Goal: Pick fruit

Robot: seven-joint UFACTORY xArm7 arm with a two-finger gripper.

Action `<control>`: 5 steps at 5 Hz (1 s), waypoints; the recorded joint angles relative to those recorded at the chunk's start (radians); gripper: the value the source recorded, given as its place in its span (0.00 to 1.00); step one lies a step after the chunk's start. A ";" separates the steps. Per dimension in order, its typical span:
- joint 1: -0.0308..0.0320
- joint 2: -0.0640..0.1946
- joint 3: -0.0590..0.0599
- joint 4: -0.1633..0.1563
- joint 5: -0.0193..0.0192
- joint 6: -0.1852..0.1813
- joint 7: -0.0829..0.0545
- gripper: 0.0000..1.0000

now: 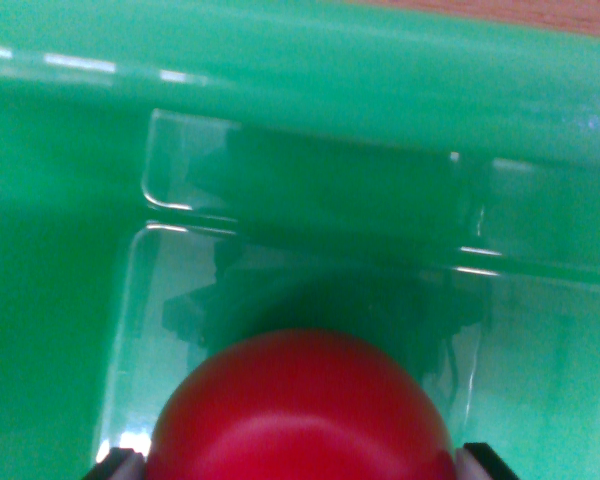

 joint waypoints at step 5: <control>-0.0003 -0.008 0.001 0.022 0.0016 0.030 -0.001 1.00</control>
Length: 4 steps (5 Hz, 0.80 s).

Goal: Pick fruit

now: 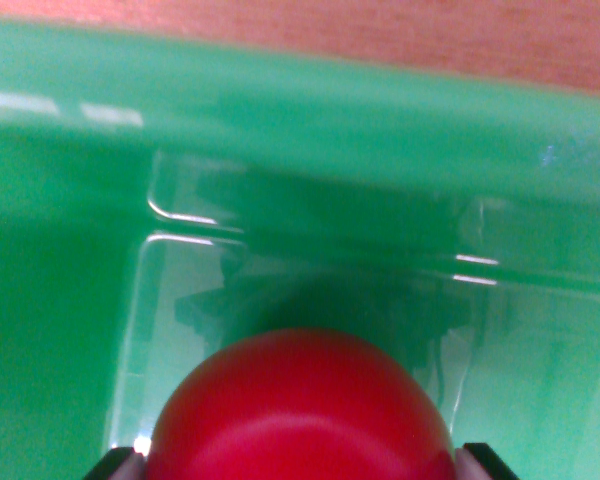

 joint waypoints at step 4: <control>-0.0005 -0.014 0.001 0.039 0.0028 0.052 -0.001 1.00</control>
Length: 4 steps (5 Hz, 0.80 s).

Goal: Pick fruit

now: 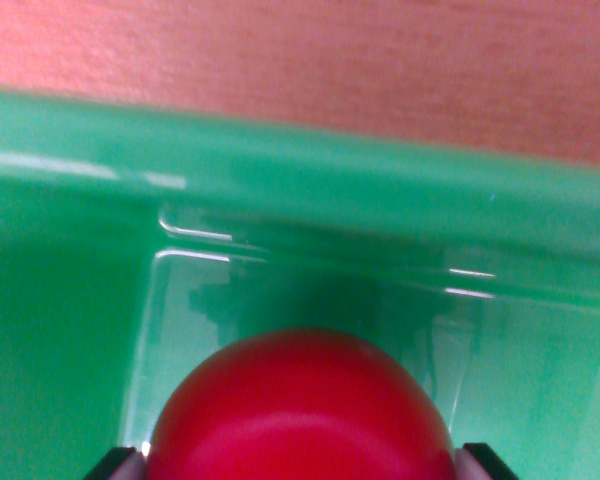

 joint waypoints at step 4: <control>-0.0006 -0.018 0.001 0.050 0.0037 0.068 -0.001 1.00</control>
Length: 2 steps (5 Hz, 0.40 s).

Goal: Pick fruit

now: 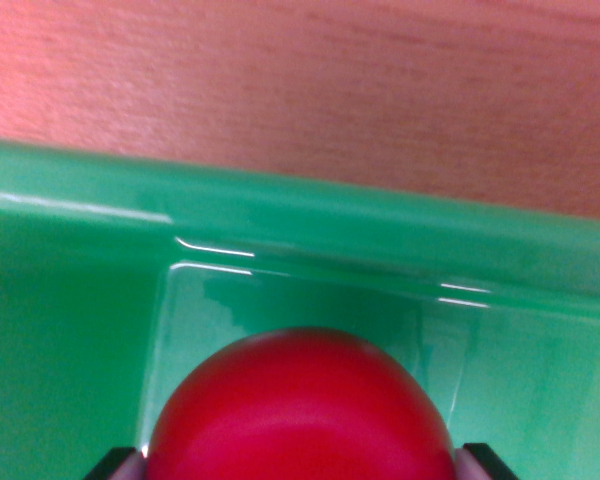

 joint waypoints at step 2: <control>-0.0004 -0.010 0.001 0.029 0.0022 0.040 -0.001 1.00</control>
